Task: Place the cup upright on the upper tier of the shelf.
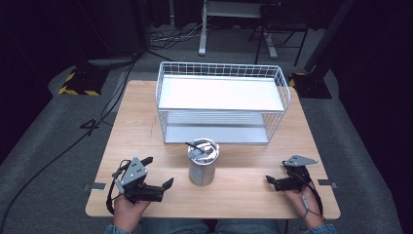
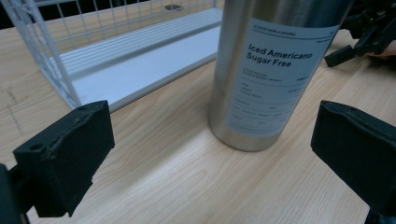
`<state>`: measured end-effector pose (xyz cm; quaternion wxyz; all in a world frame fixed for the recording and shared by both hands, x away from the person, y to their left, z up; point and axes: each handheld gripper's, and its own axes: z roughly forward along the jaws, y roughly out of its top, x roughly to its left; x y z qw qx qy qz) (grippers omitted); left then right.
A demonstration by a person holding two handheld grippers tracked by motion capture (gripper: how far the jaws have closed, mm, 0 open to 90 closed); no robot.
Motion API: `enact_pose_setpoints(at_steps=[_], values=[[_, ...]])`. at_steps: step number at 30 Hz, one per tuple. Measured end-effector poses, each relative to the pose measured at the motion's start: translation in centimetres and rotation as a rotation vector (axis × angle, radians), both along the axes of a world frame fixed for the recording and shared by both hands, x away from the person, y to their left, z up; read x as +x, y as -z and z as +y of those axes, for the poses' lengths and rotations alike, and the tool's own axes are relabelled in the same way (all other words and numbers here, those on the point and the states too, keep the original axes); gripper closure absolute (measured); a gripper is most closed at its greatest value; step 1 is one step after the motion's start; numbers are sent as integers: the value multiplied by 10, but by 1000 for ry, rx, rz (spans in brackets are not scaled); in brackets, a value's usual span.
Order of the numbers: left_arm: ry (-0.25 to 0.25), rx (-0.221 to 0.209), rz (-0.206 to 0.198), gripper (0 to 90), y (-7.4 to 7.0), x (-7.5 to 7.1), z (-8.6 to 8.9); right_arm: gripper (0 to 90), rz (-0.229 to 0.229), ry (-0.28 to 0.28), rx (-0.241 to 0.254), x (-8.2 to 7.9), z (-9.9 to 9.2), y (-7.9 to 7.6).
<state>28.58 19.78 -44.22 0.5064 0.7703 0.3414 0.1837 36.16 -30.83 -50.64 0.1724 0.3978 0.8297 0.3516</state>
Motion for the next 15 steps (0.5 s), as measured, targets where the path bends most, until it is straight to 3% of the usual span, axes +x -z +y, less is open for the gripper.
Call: enact_pose_setpoints(at_steps=[3, 15], values=[[16, -11, -22, 0, -2, 0, -8, 41, 0, 1, 0, 0, 0, 0], [67, -45, -44, 0, -5, 6, -29, 46, 0, 1, 1, 0, 0, 0]])
